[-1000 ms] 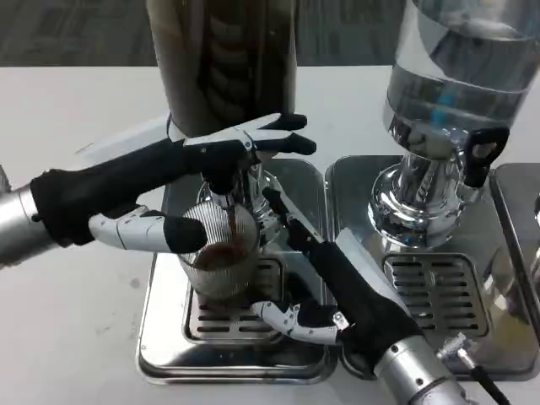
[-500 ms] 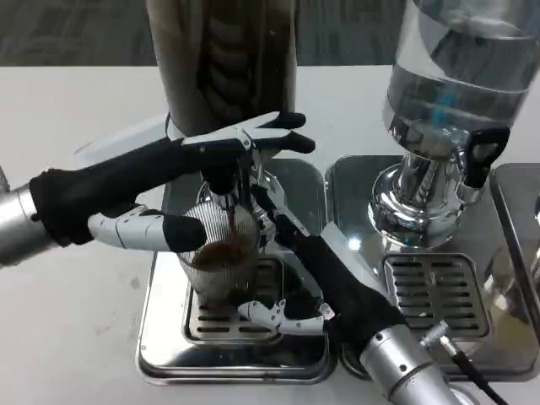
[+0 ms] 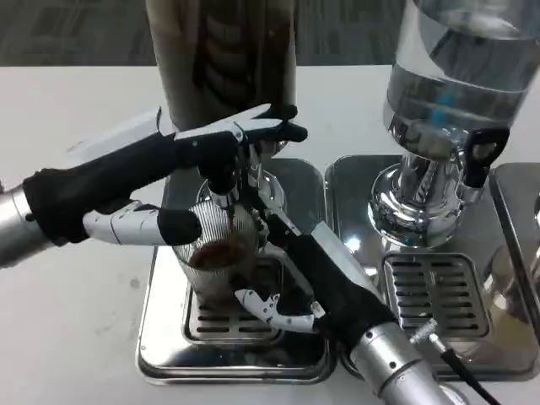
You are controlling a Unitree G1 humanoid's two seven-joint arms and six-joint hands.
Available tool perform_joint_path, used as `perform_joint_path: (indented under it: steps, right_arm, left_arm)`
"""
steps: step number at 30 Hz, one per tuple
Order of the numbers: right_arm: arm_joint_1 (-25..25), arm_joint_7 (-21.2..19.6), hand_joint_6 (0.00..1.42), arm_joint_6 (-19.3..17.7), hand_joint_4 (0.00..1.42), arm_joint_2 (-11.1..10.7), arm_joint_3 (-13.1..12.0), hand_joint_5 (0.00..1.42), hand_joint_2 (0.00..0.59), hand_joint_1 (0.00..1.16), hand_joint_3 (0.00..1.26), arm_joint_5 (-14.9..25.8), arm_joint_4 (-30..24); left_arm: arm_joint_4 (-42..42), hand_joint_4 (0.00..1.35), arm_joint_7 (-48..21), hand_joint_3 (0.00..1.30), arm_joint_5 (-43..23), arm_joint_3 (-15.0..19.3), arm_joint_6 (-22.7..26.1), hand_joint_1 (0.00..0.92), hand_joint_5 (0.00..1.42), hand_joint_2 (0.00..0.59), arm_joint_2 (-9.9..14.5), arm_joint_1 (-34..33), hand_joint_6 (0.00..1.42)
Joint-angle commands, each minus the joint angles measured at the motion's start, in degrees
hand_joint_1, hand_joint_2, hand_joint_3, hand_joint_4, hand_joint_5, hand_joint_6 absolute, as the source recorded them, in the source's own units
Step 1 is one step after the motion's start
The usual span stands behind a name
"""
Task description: Grasp the cup under the faucet to collect the drink, then remove the cup.
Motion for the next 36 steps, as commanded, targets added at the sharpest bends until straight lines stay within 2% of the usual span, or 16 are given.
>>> perform_joint_path:
  steps: [1, 7, 9, 11, 13, 18, 24, 30, 36]
  right_arm:
    - [-1.2, -0.6, 0.07, -1.0, 0.00, 0.5, 0.1, 0.00, 0.009, 1.16, 0.02, 0.0, 0.5]
    - [-2.3, -0.8, 0.07, -1.1, 0.00, 1.2, 0.3, 0.00, 0.000, 1.15, 0.02, -0.1, 1.2]
    - [-2.4, -0.8, 0.07, -1.2, 0.00, 1.3, 0.3, 0.00, 0.000, 1.11, 0.02, -0.1, 1.4]
    - [-2.6, -0.6, 0.07, -1.2, 0.00, 1.3, 0.3, 0.00, 0.037, 0.99, 0.03, 0.1, 1.7]
    - [-2.6, -0.5, 0.07, -1.1, 0.00, 1.2, 0.3, 0.00, 0.042, 0.87, 0.03, 0.2, 1.7]
    - [-2.9, -0.8, 0.08, -1.1, 0.00, 1.4, 0.2, 0.00, 0.071, 0.79, 0.03, 0.1, 2.1]
    - [-3.1, -1.0, 0.08, -1.1, 0.00, 1.7, 0.4, 0.00, 0.086, 0.77, 0.02, 0.1, 2.6]
    - [-3.5, -1.4, 0.07, -1.4, 0.00, 1.9, 0.5, 0.00, 0.138, 0.86, 0.01, 0.0, 3.0]
    - [-3.9, -1.5, 0.07, -1.3, 0.00, 2.0, 0.4, 0.00, 0.145, 0.86, 0.01, 0.2, 3.4]
  left_arm:
    - [-0.4, 0.00, 1.1, 0.15, -0.6, 1.4, -0.4, 0.000, 0.08, 0.045, 0.6, 1.0, 0.05]
    - [-0.3, 0.00, 2.5, 0.15, -0.8, 3.7, -0.4, 0.000, 0.09, 0.045, 0.6, 1.5, 0.06]
    - [-0.2, 0.01, 3.0, 0.16, -1.0, 4.5, -0.6, 0.000, 0.10, 0.044, 0.5, 1.7, 0.07]
    - [-0.3, 0.03, 4.3, 0.16, -1.3, 6.1, -1.1, 0.000, 0.11, 0.053, 0.3, 2.4, 0.07]
    - [-0.4, 0.06, 5.7, 0.18, -1.3, 7.3, -1.4, 0.000, 0.14, 0.054, 0.2, 2.9, 0.08]
    - [-0.2, 0.09, 9.8, 0.19, 0.5, 9.9, -2.0, 0.000, 0.17, 0.055, 0.8, 4.9, 0.10]
    - [-0.1, 0.10, 13.0, 0.19, 2.4, 11.4, -2.5, 0.000, 0.17, 0.055, 2.1, 7.4, 0.10]
    - [0.7, 0.10, 15.3, 0.19, 4.8, 11.8, -3.0, 0.000, 0.17, 0.064, 3.5, 8.9, 0.11]
    - [1.8, 0.10, 16.6, 0.18, 5.9, 11.4, -3.3, 0.000, 0.17, 0.065, 3.9, 9.5, 0.11]
